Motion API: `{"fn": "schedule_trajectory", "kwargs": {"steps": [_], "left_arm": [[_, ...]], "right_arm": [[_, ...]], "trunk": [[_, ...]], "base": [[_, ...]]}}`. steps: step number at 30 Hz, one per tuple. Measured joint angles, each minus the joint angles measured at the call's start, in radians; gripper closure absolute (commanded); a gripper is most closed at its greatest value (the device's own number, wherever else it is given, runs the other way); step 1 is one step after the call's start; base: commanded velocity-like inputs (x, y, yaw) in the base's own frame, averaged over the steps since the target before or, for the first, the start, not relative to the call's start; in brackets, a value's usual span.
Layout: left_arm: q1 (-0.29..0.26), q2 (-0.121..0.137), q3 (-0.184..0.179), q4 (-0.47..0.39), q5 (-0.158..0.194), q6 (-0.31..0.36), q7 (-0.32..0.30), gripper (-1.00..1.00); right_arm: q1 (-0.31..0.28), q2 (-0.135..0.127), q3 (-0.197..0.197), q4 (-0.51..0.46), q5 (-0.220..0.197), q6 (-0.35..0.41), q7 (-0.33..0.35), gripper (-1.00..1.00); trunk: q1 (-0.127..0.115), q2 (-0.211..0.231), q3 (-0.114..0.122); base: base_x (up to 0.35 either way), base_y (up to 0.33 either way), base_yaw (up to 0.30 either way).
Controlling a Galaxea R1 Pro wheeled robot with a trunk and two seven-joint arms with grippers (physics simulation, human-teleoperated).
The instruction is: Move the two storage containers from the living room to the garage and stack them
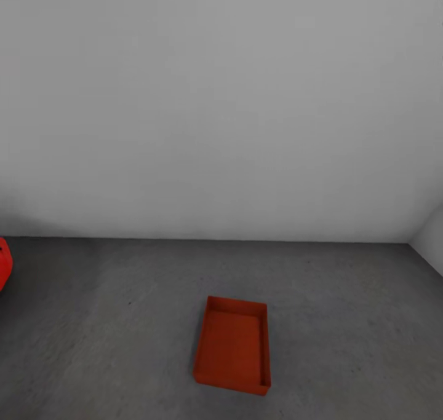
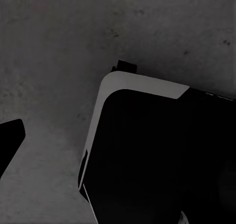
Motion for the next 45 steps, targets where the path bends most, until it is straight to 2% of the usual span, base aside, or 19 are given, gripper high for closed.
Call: {"fn": "schedule_trajectory", "kwargs": {"steps": [45], "left_arm": [[0.000,0.000,0.000,0.000,0.000,0.000,0.000,-1.00]], "right_arm": [[0.000,0.001,-0.001,-0.001,-0.001,-0.007,-0.002,-1.00]], "trunk": [[0.000,0.000,0.073]], "base": [[0.000,0.000,0.000]]}}
